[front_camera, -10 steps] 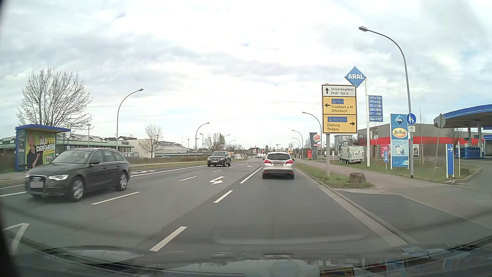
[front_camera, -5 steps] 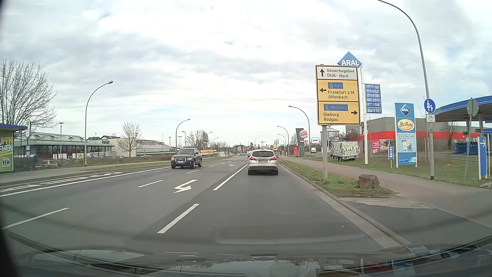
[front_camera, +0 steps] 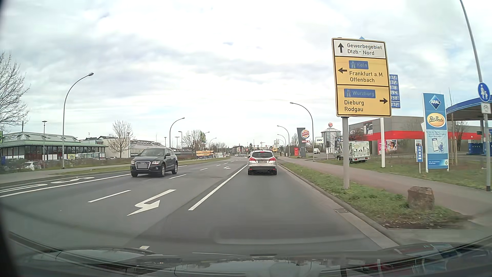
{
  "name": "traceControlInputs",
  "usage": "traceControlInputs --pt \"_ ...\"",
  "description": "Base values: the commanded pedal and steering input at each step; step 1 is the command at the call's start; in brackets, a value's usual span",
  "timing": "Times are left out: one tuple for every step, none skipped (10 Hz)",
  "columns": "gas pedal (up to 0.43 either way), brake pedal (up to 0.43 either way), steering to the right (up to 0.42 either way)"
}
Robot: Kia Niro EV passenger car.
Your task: Follow the waypoints while adhering to traffic rules and regulations
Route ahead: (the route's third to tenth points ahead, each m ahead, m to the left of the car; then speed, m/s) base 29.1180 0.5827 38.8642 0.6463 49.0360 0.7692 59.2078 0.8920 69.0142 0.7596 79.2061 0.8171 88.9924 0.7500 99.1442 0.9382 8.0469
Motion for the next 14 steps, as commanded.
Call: traceControlInputs --pt "0.240 0.000 0.001" --pt "0.240 0.000 0.003" --pt "0.240 0.000 0.004" --pt "0.240 0.000 0.003" --pt "0.240 0.000 0.003" --pt "0.240 0.000 0.003" --pt "0.240 0.000 0.003" --pt "0.240 0.000 0.003" --pt "0.240 0.000 0.002" --pt "0.240 0.000 0.003" --pt "0.240 0.000 0.003" --pt "0.240 0.000 0.002" --pt "0.240 0.000 0.002" --pt "0.240 0.000 0.003"
